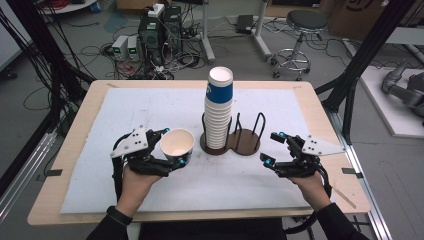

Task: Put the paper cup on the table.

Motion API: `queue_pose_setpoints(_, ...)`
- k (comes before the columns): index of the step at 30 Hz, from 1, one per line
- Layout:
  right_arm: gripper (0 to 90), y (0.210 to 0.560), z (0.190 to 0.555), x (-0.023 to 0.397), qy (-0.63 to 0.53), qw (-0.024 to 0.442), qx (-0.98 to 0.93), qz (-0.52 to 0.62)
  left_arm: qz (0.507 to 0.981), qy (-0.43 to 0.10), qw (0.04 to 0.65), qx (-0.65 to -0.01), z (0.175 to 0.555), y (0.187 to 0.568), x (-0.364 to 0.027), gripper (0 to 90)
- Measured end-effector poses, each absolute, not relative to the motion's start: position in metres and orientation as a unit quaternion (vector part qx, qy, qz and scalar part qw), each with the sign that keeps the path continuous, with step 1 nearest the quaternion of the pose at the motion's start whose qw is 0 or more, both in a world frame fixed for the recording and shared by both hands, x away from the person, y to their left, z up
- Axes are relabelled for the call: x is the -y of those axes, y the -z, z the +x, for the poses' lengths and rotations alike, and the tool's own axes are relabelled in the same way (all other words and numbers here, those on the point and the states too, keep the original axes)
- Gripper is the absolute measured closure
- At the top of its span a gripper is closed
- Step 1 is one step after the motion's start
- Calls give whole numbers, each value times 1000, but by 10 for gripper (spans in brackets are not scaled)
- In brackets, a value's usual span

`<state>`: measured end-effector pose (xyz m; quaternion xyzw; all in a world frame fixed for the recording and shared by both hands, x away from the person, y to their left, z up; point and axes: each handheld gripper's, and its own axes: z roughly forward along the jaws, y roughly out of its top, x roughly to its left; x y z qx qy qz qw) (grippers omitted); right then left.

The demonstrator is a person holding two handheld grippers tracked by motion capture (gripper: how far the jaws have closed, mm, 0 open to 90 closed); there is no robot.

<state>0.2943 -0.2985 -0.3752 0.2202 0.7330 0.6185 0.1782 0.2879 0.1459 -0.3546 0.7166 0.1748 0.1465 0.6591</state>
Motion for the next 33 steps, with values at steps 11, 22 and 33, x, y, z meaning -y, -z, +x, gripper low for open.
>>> queue_pose_setpoints(11,199,375,298,295,-616,183,-733,224,708,-180,652,-202,290,355,-164,213)
queue_pose_setpoints(22,199,376,299,294,-611,186,-734,230,693,-192,653,-238,300,360,-180,214)
queue_pose_setpoints(33,199,376,299,295,-610,191,-732,235,690,-215,641,-258,313,362,-187,214)
